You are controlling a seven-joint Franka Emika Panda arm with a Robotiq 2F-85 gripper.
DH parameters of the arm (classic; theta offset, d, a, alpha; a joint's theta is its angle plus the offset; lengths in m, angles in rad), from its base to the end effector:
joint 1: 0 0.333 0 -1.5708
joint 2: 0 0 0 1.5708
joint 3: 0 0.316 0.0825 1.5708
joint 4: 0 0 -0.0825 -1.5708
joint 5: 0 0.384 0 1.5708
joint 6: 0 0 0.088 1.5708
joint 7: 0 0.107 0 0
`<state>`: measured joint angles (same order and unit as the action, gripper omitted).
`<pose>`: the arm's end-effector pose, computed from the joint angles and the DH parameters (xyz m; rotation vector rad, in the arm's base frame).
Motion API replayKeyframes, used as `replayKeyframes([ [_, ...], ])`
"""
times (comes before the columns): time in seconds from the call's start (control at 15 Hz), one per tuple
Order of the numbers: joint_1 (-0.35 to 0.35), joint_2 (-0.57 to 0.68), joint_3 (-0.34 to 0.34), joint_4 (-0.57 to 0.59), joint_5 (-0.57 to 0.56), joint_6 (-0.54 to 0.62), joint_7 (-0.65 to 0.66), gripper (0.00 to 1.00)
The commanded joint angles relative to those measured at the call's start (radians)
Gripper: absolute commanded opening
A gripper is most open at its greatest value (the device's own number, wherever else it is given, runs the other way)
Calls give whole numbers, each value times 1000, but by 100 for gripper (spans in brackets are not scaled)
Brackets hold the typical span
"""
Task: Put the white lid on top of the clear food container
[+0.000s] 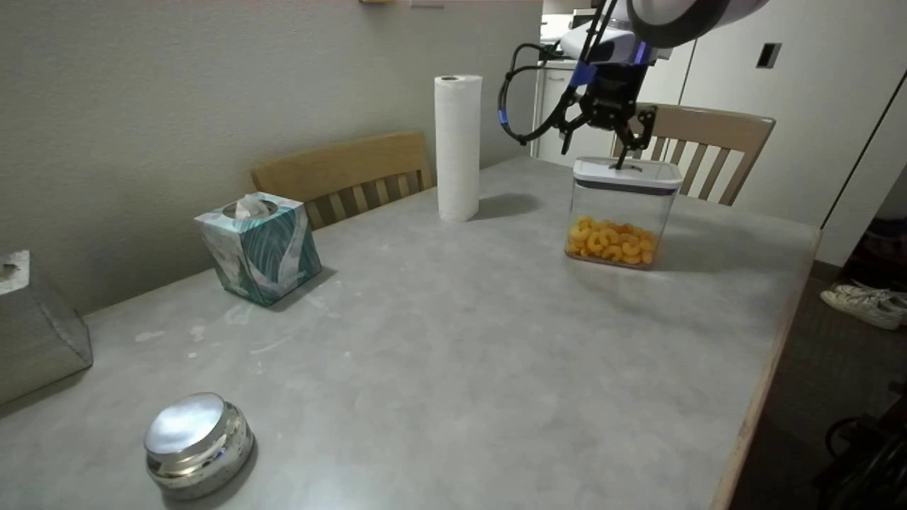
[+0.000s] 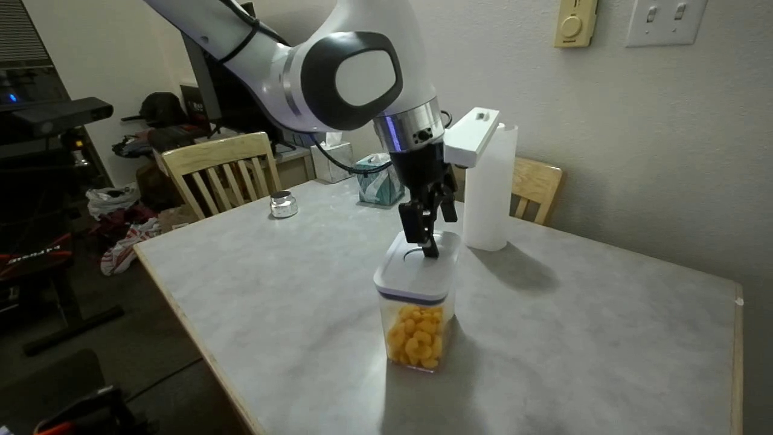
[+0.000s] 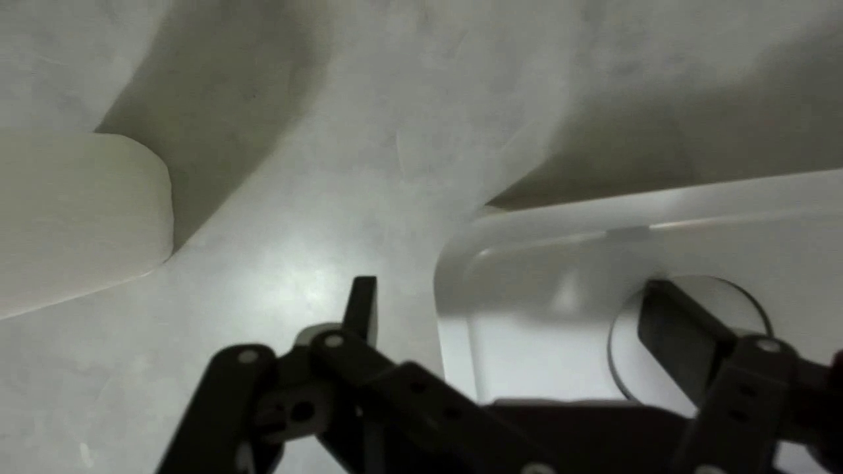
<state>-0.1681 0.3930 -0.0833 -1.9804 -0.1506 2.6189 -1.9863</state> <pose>0.6162 -0.1519 0.2926 1.7073 2.3049 -0.0038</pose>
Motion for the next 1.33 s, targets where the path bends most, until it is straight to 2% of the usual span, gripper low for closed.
replayKeyframes([
  [0.0,-11,82,20,83,-3,-28,31,100],
  [0.33,-11,4,48,83,25,-250,13,100],
  [0.6,19,-54,37,88,-14,-386,61,100],
  [1.0,34,-105,26,125,-75,-510,106,100],
  [1.27,30,-122,33,134,-75,-527,90,100],
])
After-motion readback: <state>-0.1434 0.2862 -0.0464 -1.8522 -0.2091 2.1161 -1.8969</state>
